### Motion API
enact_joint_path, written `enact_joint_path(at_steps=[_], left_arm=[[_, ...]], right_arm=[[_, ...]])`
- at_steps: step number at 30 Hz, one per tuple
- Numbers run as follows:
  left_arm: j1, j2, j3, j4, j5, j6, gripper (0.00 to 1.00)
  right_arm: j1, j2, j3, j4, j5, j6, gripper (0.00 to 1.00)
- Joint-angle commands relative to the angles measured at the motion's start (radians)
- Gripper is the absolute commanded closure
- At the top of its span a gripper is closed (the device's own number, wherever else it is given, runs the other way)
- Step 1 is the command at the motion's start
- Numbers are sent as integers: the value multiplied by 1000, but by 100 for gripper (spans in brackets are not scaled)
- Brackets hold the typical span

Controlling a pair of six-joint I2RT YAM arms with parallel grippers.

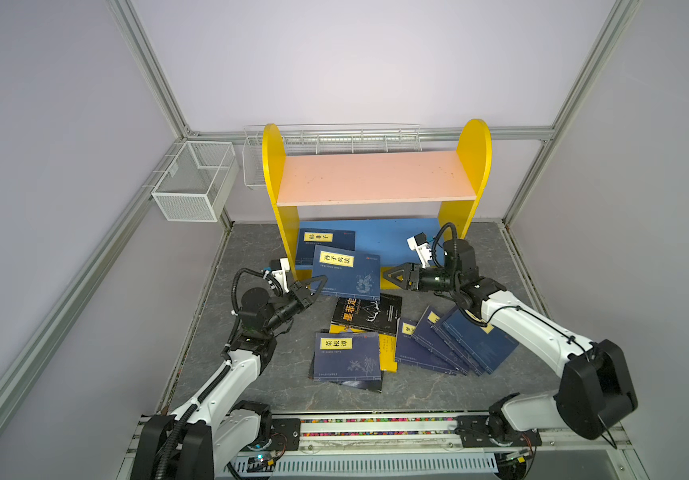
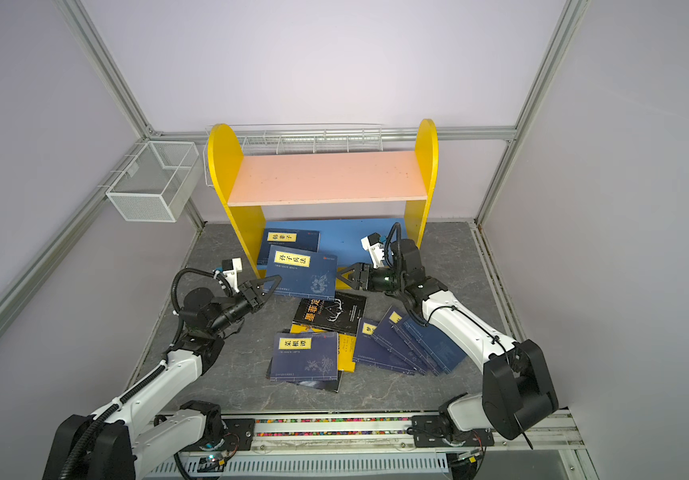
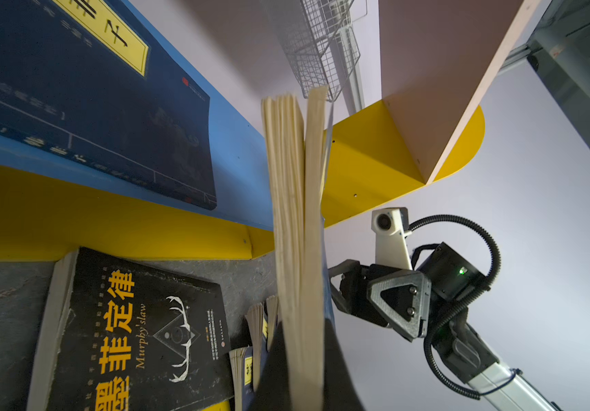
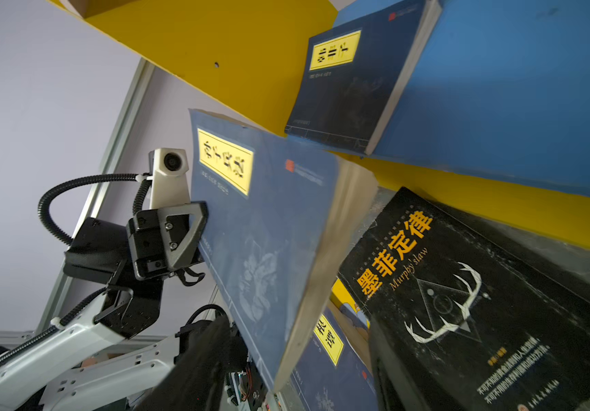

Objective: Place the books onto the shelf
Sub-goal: 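Lift the dark-blue book upright with the right gripper toward the blue shelf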

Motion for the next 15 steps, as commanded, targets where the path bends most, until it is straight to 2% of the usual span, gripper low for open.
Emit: enact_joint_path(at_steps=[1, 8, 15], left_arm=[[1, 1, 3, 197, -39, -79, 100], [2, 8, 20, 201, -43, -80, 100], [0, 37, 13, 243, -50, -91, 100]], right_arm=[[1, 3, -40, 132, 21, 99, 36], [37, 39, -2, 196, -29, 117, 40], [65, 60, 18, 224, -60, 116, 49]])
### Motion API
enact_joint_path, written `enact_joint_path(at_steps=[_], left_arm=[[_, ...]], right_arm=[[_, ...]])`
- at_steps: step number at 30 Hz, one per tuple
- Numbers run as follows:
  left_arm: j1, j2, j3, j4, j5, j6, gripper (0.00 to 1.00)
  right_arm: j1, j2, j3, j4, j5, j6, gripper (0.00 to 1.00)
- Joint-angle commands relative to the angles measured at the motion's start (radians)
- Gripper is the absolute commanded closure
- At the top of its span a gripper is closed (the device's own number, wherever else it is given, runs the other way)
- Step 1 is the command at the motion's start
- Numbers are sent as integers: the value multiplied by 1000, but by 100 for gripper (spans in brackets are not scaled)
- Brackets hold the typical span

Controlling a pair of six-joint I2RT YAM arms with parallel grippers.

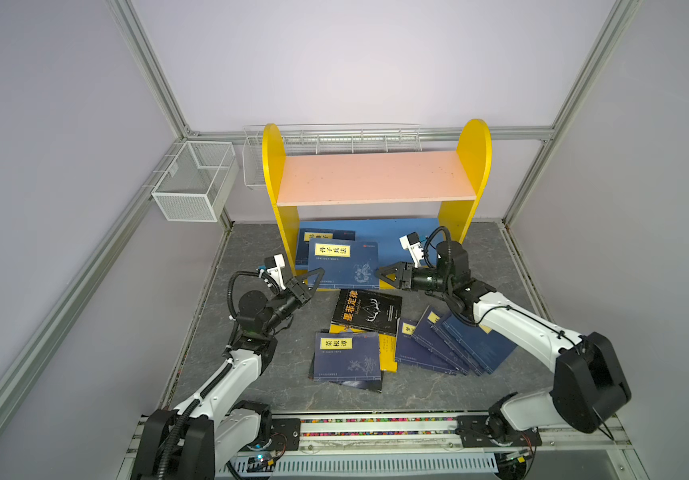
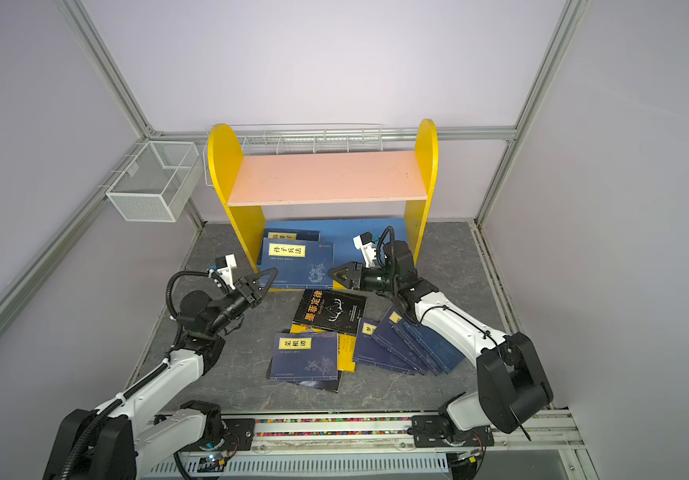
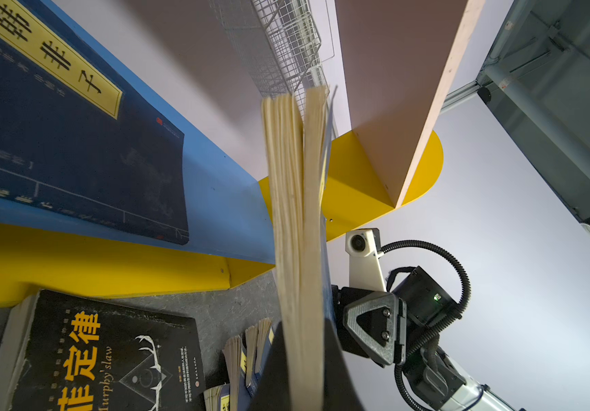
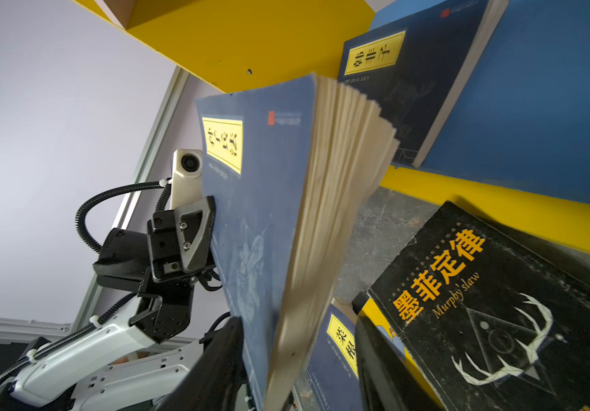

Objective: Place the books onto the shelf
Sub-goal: 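Lift the dark-blue book upright with the right gripper toward the blue shelf, then lower the book onto the blue shelf while the left gripper draws back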

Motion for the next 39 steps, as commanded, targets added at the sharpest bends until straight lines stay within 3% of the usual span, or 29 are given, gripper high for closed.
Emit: enact_joint_path(at_steps=[1, 11, 17, 24, 27, 29, 31, 33, 39], left_arm=[[0, 16, 12, 121, -19, -41, 100], [0, 46, 6, 186, -30, -48, 100], [-1, 53, 4, 154, -15, -30, 100], [-5, 74, 8, 144, -25, -14, 99], [-3, 65, 22, 71, -53, 6, 71], [-3, 41, 43, -56, -96, 22, 44], [-2, 12, 51, -144, -138, 34, 31], [-1, -33, 55, -247, -209, 85, 27], [13, -293, 20, -746, -642, 51, 25]], right_arm=[[7, 16, 22, 55, -36, 17, 52], [12, 42, 39, 130, -86, 61, 58], [19, 60, 49, 204, -97, 112, 75], [35, 80, 79, 229, -100, 135, 89], [36, 86, 75, 264, -80, 153, 93], [34, 109, 92, 272, -61, 157, 93], [29, 141, 120, 273, -43, 160, 93], [20, 169, 138, 270, -17, 158, 93], [9, 221, 197, 194, 71, 87, 93]])
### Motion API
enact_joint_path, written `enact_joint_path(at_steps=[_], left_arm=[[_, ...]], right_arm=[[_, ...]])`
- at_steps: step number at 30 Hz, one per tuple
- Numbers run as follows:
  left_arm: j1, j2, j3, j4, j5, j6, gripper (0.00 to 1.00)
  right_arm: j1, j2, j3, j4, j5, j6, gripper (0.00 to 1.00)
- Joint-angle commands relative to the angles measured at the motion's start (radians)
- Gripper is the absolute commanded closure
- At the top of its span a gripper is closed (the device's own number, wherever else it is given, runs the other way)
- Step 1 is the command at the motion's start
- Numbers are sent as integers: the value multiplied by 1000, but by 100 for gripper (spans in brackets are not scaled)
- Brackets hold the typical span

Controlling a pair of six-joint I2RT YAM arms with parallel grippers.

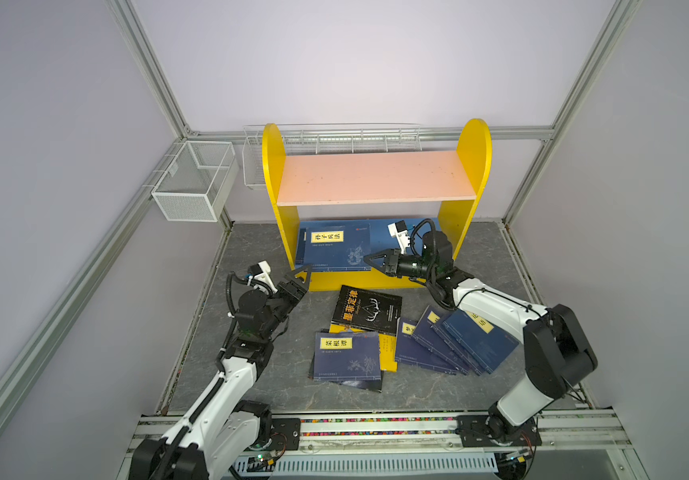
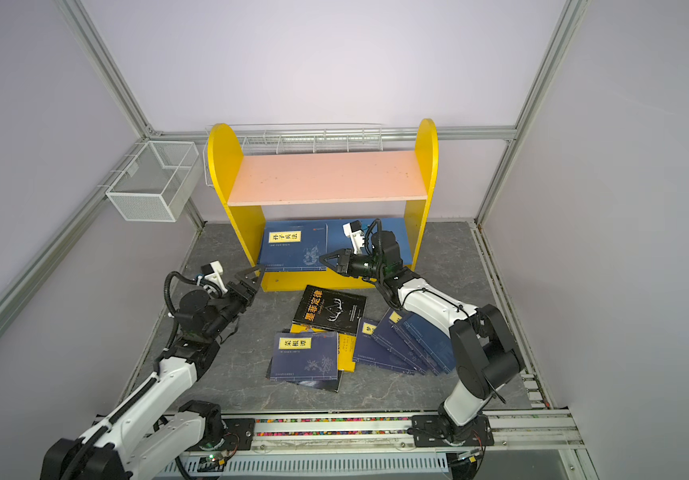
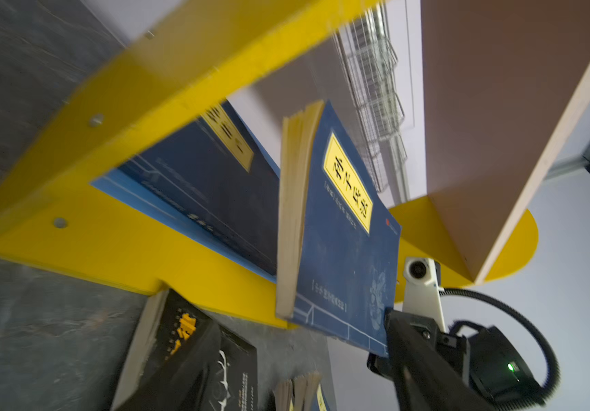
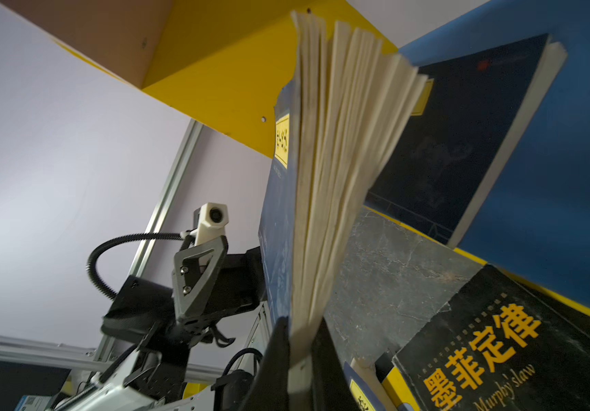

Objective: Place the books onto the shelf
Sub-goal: 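Lower the book onto the blue shelf while the left gripper draws back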

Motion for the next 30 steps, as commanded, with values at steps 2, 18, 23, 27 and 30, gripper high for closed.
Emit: enact_joint_path(at_steps=[2, 18, 23, 27, 30], left_arm=[[12, -181, -16, -442, -366, -49, 25], [15, -120, 33, -758, -472, -30, 27], [15, -74, 51, -781, -473, -24, 27], [15, -78, 52, -784, -466, 10, 27], [15, -86, 52, -788, -461, 11, 27]], right_arm=[[-6, 25, 82, -49, 70, -77, 93], [25, 221, 321, -223, 90, -116, 93], [37, 278, 361, -237, 81, -95, 93], [42, 303, 367, -220, 103, -78, 93], [45, 306, 356, -193, 135, -64, 93]])
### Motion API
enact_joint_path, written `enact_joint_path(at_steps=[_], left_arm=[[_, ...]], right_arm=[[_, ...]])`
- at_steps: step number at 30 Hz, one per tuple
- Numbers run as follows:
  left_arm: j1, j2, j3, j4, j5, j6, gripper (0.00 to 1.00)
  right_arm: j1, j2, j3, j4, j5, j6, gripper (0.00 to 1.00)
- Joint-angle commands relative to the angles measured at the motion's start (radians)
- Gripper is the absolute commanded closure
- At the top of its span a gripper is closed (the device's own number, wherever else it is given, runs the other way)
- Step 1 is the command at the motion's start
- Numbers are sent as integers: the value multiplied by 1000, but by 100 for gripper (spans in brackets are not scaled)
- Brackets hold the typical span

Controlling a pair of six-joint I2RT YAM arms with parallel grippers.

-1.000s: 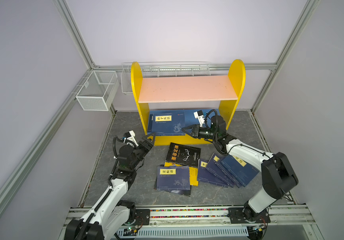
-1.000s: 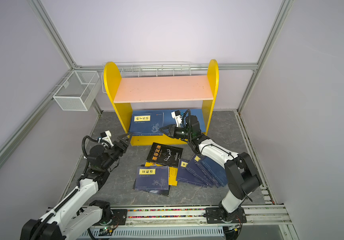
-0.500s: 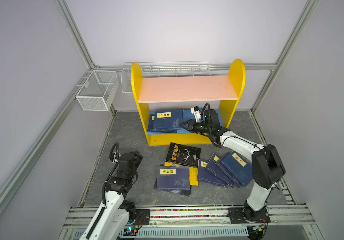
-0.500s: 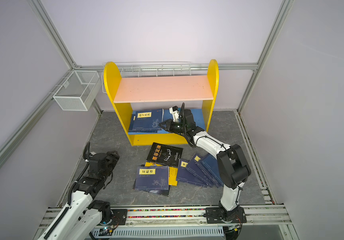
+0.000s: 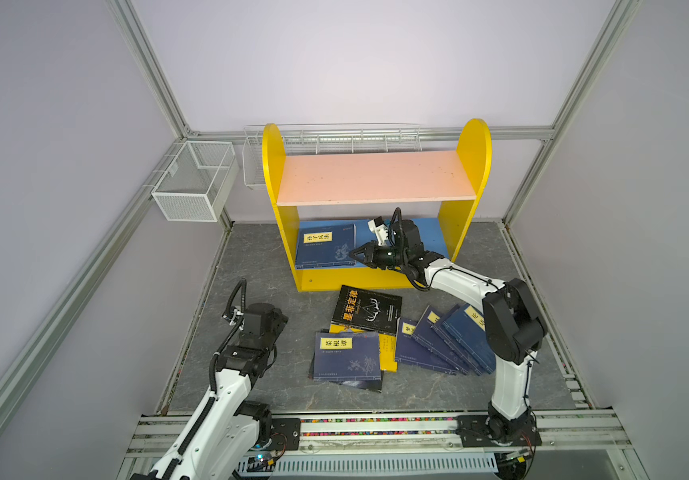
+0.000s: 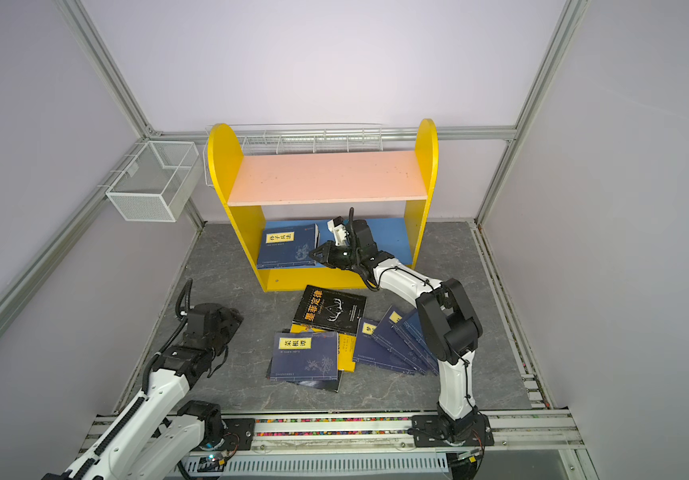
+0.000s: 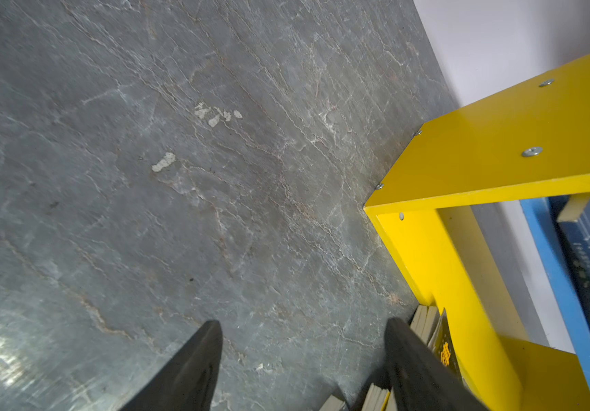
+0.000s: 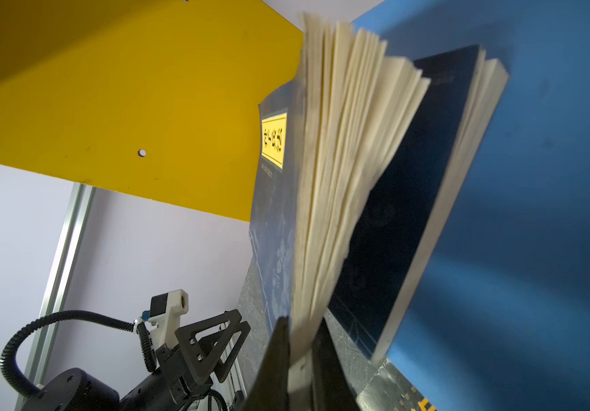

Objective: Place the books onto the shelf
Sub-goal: 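Lower the book onto the blue shelf while the left gripper draws back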

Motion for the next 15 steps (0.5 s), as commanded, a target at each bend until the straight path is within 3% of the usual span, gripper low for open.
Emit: enact_joint_path(at_steps=[1, 9, 15], left_arm=[[5, -14, 31, -32, -11, 15, 27], [5, -15, 29, -41, -8, 21, 27], [5, -6, 20, -31, 1, 16, 27]], right_arm=[[5, 8, 18, 58, 37, 27, 93], [5, 34, 38, 99, 41, 74, 93], [20, 51, 70, 28, 45, 36, 93]])
